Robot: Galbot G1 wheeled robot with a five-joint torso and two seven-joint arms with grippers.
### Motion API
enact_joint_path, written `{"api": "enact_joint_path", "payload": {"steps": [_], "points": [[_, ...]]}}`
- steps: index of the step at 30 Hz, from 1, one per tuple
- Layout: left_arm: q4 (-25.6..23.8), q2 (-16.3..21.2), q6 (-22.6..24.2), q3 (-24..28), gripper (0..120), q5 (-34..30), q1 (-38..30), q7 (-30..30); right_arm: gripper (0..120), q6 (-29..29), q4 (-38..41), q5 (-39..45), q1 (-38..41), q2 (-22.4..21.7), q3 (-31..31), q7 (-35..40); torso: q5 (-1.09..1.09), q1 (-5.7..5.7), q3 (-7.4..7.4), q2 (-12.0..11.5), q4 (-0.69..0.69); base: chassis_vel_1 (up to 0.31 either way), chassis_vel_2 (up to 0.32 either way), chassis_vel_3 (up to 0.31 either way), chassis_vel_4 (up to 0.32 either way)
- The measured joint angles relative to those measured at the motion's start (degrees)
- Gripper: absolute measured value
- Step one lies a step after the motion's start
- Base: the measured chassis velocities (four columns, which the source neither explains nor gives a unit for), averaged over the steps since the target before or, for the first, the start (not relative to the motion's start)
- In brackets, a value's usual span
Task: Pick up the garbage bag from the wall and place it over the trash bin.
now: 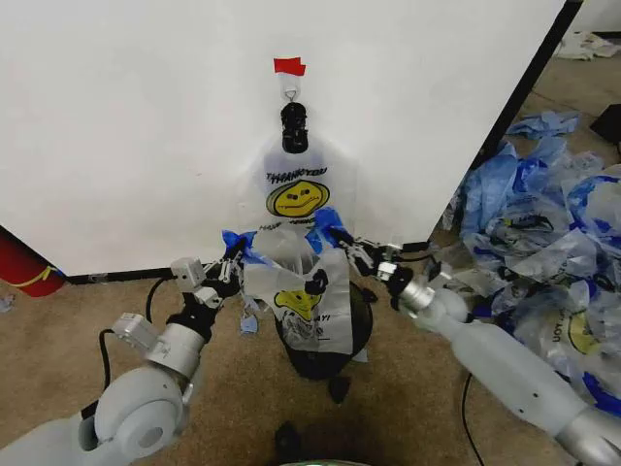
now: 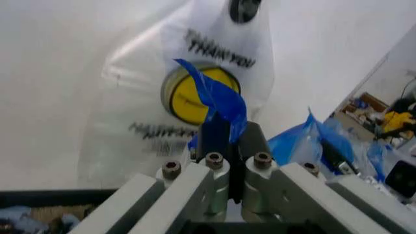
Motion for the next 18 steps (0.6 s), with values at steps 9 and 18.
{"api": "enact_joint_path", "payload": {"steps": [9, 18], "points": [[1.06, -1.31, -0.85, 1.87, 0, 3.01, 2.59, 0.23, 0, 1.26, 4.89, -0.37, -8.57, -2.73, 4.20, -0.91, -0.01, 0.00, 0.01, 0.00, 0.00, 0.000, 0.000, 0.000, 0.000], [1.97, -2.65, -2.18, 1.61, 0, 5.67, 6.32, 1.06, 0, 3.39, 9.77, -3.28, -15.73, -5.19, 7.28, -2.34, 0.00, 0.00, 0.00, 0.00, 0.02, 0.000, 0.000, 0.000, 0.000]]}}
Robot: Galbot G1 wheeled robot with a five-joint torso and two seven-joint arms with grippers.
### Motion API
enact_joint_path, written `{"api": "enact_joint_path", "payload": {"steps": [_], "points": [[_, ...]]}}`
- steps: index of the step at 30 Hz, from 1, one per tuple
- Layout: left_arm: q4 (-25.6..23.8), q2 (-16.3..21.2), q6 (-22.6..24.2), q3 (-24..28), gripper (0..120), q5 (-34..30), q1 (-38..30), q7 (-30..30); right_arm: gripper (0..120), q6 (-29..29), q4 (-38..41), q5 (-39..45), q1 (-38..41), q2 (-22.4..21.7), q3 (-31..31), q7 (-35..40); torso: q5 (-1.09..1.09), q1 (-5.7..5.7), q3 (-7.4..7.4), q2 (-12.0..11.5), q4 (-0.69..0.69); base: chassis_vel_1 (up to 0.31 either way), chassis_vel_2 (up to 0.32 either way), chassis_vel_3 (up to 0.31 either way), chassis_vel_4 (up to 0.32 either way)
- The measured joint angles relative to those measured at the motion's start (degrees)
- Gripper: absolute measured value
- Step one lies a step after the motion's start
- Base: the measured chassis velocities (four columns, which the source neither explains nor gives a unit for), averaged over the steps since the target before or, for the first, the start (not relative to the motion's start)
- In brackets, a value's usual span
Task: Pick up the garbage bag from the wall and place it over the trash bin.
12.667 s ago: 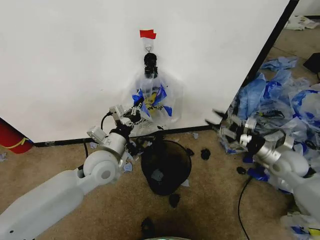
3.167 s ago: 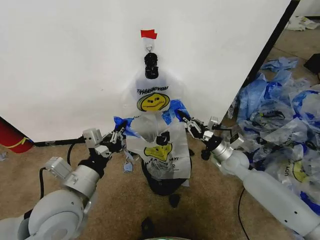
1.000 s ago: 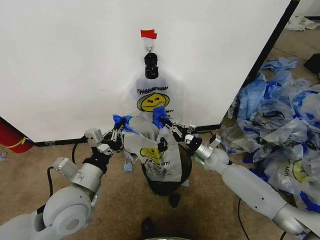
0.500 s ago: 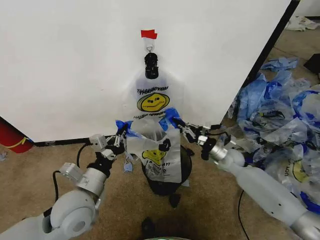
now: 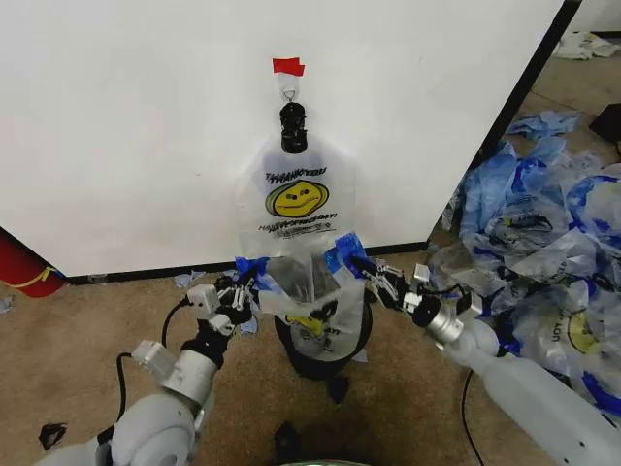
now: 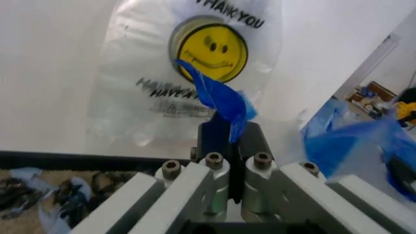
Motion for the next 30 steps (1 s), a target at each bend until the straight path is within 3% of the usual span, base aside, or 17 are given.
{"api": "enact_joint_path", "payload": {"steps": [10, 30], "points": [[1.32, -0.67, -0.37, 0.04, 0, 2.78, 2.91, 0.39, 0, 1.61, 0.61, -1.73, -6.62, -2.08, 3.90, -1.55, -0.01, 0.00, -0.01, 0.00, 0.00, 0.000, 0.000, 0.000, 0.000], [4.78, -2.20, -2.29, 3.35, 0, 10.06, 9.55, 2.91, 0, 3.94, 2.83, -1.09, -13.18, -8.42, 3.67, -3.46, 0.00, 0.00, 0.00, 0.00, -0.01, 0.000, 0.000, 0.000, 0.000]]}}
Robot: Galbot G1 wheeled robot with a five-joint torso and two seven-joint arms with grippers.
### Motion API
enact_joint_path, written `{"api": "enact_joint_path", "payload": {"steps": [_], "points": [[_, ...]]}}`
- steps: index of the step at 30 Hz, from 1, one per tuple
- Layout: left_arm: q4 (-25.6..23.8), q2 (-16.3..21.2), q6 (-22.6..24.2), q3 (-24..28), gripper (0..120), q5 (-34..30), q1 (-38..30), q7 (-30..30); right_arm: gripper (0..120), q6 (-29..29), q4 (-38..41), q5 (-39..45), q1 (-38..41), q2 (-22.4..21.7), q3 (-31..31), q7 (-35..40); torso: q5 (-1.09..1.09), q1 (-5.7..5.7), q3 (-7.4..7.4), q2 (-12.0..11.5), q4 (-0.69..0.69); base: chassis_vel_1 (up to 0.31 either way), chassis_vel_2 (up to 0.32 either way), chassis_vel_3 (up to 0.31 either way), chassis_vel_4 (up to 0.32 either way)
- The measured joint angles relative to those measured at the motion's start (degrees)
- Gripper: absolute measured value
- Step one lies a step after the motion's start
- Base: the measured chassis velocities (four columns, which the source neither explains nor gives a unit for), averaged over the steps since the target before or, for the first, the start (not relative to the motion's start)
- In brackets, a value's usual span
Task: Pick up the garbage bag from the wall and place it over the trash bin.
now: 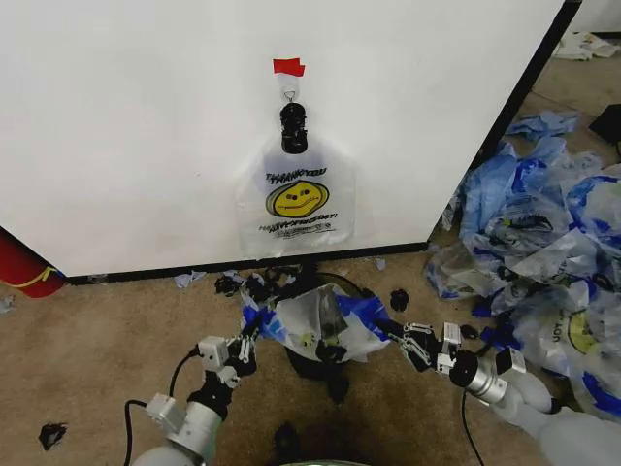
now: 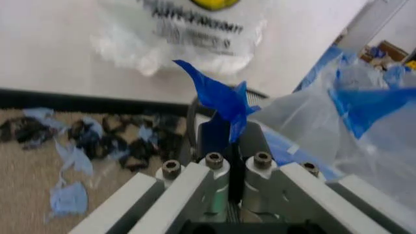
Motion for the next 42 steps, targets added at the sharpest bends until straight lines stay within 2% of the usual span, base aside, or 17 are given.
{"api": "enact_joint_path", "payload": {"steps": [12, 19, 29, 36, 42], "points": [[3.03, -3.32, -0.81, 2.32, 0, 3.60, 2.66, 0.35, 0, 1.85, -2.85, -0.26, -1.80, 1.11, 0.21, -0.93, 0.00, 0.00, 0.00, -0.01, -0.01, 0.000, 0.000, 0.000, 0.000], [4.40, -4.93, -1.46, 1.23, 0, 4.93, 5.31, 0.84, 0, 2.87, -7.10, -0.83, -2.09, 3.97, 0.03, -2.10, 0.02, 0.00, 0.00, -0.01, 0.02, 0.000, 0.000, 0.000, 0.000], [6.79, -6.98, -2.16, 3.08, 0, 6.39, 4.90, 1.28, 0, 3.66, -10.55, -0.02, -2.41, 6.09, 1.22, -1.34, -0.01, 0.00, 0.01, -0.01, 0.00, 0.000, 0.000, 0.000, 0.000], [9.04, -8.13, -2.29, 4.80, 0, 6.42, 2.20, 1.20, 0, 3.31, -12.43, 1.32, -1.57, 7.84, 1.09, 2.93, 0.00, 0.00, 0.00, -0.01, 0.00, 0.000, 0.000, 0.000, 0.000], [9.72, -8.41, -2.73, 5.32, 0, 6.81, 3.14, 1.28, 0, 3.14, -14.09, 1.96, -1.75, 8.07, 1.15, 2.71, 0.00, 0.00, 0.01, -0.01, 0.00, 0.000, 0.000, 0.000, 0.000]]}}
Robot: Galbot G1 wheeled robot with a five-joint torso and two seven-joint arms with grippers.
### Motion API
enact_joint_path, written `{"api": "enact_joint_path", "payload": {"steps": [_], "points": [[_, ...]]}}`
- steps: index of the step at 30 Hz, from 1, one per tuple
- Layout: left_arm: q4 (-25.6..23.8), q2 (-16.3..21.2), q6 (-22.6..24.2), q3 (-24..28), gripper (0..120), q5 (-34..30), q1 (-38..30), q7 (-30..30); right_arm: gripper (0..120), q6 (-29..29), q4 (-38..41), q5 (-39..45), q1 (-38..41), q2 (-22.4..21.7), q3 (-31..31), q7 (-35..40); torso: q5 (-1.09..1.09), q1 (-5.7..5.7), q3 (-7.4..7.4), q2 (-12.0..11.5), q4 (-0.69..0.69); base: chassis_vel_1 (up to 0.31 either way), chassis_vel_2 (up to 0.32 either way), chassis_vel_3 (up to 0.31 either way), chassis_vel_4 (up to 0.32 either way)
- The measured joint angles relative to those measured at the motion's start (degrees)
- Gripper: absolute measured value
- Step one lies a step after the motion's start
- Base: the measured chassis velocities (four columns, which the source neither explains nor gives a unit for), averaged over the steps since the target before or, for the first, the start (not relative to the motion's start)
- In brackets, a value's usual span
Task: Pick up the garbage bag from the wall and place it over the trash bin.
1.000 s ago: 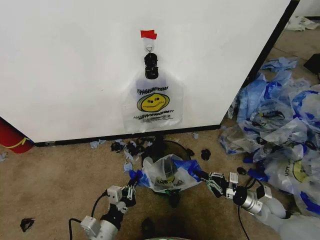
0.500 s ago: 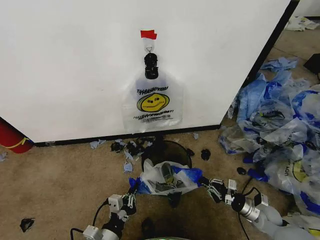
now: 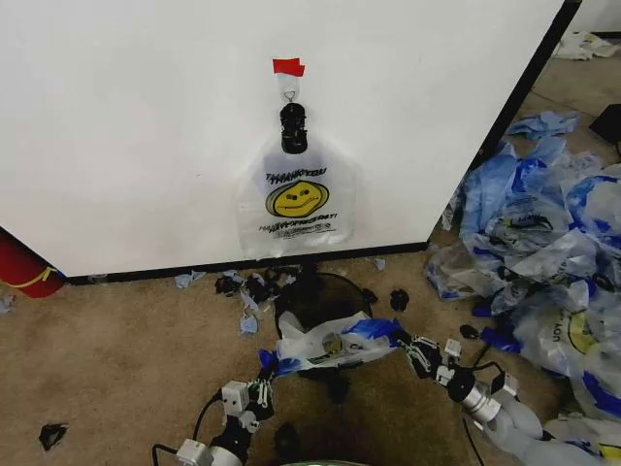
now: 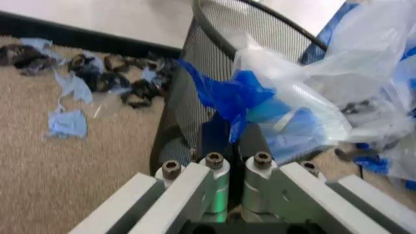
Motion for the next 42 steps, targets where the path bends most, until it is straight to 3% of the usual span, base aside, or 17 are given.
{"api": "enact_joint_path", "payload": {"steps": [11, 21, 30, 42], "points": [[0.48, 0.49, 0.54, -0.78, 0, -0.04, 0.02, -0.11, 0, -0.06, 0.29, -0.90, 0.53, 0.04, -0.35, 1.48, 0.00, 0.00, 0.00, 0.00, 0.00, 0.000, 0.000, 0.000, 0.000], [6.00, -0.50, 0.58, 2.33, 0, -1.56, -6.43, -1.10, 0, -0.46, 0.35, -3.96, 1.68, -0.70, -0.69, 6.18, 0.00, 0.00, 0.00, 0.00, -0.01, 0.000, 0.000, 0.000, 0.000], [3.79, -0.25, 0.54, 1.68, 0, -1.67, -4.27, -0.81, 0, -1.55, 1.97, -1.79, 0.85, -2.01, -0.67, 7.58, 0.01, 0.00, 0.00, 0.00, 0.01, 0.000, 0.000, 0.000, 0.000], [6.96, -0.44, 0.39, 4.71, 0, -6.21, -9.65, -0.77, 0, -4.14, -0.87, -0.75, 3.44, -1.91, -1.80, 7.81, -0.01, 0.00, 0.00, 0.00, 0.00, 0.000, 0.000, 0.000, 0.000]]}}
